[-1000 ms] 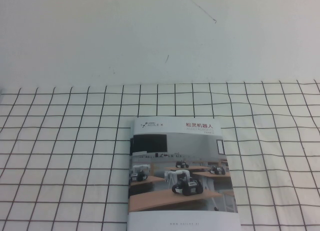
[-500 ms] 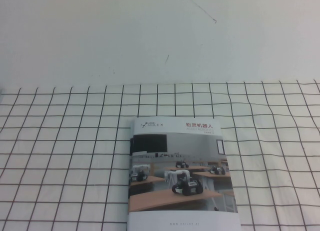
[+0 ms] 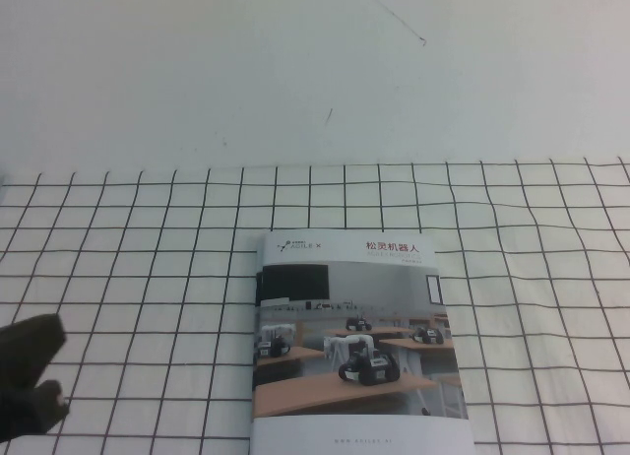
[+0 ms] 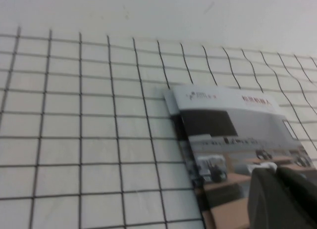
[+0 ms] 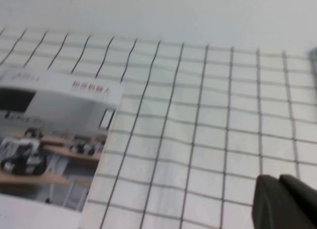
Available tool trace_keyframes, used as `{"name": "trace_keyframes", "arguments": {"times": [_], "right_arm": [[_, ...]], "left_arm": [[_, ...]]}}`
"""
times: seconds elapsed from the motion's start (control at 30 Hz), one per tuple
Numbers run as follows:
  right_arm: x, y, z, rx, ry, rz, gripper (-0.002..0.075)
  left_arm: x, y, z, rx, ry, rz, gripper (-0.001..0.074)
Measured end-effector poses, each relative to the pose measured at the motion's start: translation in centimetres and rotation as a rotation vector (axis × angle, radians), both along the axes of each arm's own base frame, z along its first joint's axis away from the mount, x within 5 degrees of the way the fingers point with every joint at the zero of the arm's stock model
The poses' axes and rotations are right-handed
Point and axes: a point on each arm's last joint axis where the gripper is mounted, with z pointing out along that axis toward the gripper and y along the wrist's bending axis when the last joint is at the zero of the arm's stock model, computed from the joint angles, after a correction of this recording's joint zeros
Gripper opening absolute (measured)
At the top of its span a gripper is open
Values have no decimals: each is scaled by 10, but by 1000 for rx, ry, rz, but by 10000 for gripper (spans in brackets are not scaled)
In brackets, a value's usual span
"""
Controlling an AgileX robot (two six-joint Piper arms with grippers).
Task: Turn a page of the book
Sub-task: Open the closed book
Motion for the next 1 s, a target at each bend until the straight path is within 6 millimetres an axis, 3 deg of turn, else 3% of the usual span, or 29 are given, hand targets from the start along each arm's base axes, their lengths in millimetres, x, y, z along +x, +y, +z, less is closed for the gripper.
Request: {"name": "trace_keyframes", "arguments": {"times": [0.27, 0.47, 0.63, 0.8, 1.0], "right_arm": [[35, 13, -33, 51, 377, 325, -2], [63, 16, -48, 117, 447, 401, -2], [83, 30, -64, 108, 489, 468, -2], [109, 58, -83, 64, 537, 551, -2], [147, 89, -95, -11, 566, 635, -2]], "left_arm": [[55, -26, -1, -73, 215, -208, -3], [112, -44, -6, -36, 286, -322, -3], [145, -73, -25, 47, 361, -409, -3], [161, -101, -54, 79, 482, -463, -3], [175, -109, -90, 118, 568, -440, -3]]}}
